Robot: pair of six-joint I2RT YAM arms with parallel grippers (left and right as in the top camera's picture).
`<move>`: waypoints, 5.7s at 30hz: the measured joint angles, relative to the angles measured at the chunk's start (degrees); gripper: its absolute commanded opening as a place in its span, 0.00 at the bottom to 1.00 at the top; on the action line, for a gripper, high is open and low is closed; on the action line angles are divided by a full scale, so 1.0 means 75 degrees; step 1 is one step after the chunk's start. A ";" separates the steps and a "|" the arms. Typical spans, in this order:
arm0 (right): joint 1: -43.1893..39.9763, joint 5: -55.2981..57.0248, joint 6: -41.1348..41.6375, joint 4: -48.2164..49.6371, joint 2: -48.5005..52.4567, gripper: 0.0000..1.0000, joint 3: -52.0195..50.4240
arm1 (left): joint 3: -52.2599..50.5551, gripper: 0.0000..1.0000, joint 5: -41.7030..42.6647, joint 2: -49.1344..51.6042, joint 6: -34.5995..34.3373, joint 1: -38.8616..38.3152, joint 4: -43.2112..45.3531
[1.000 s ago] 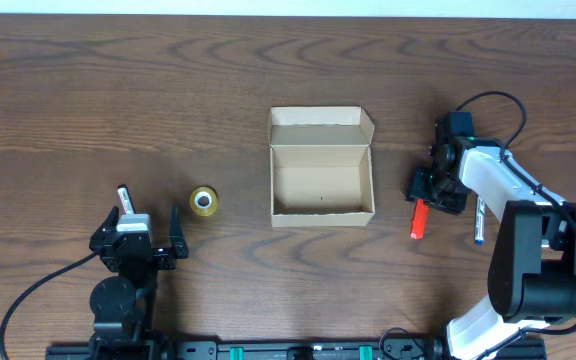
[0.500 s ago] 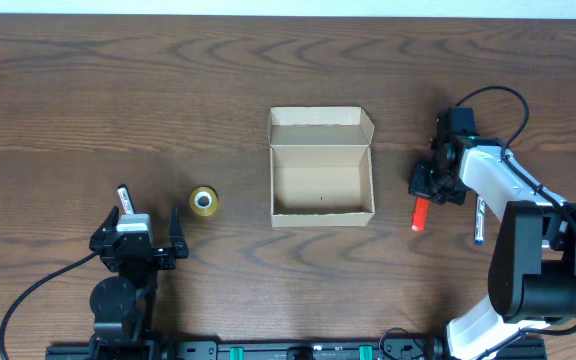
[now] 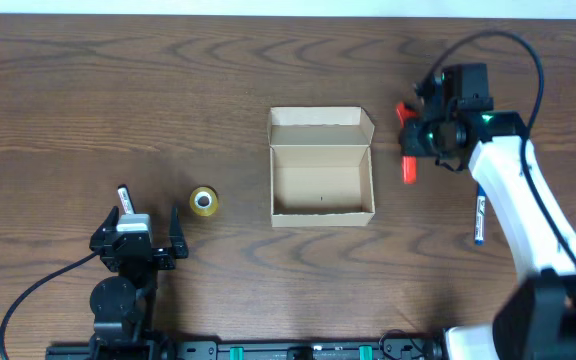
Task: Pack container
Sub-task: 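Carry the box cutter with right gripper and lower into box, then move right gripper back and grasp the blue-capped marker, then carry the marker with right gripper and place it in box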
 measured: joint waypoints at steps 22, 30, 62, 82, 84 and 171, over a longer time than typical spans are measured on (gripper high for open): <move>0.3325 -0.0347 -0.7079 -0.1256 0.0574 0.01 0.0647 | 0.0000 0.95 0.0000 0.0000 0.0000 0.0000 0.0003; 0.3308 0.0090 -0.7624 -0.1332 0.2084 0.01 0.0644 | 0.0000 0.95 0.0000 0.0000 0.0000 0.0000 0.0003; 0.2970 -0.0641 -0.6146 -0.1568 0.2366 0.81 0.2084 | 0.0000 0.95 0.0000 0.0000 0.0000 0.0000 0.0003; -0.3340 0.1463 0.1454 -0.3322 0.1209 0.99 0.2343 | 0.0000 0.95 0.0003 0.0000 0.0000 0.0000 0.0000; -0.3608 0.1445 0.1475 -0.3252 0.1207 0.99 0.1947 | 0.0000 0.95 0.0003 0.0000 0.0000 0.0000 0.0000; 0.3281 0.0868 -0.8431 -0.0898 0.0577 0.01 0.0233 | 0.0000 0.95 0.0003 0.0000 0.0000 0.0000 0.0003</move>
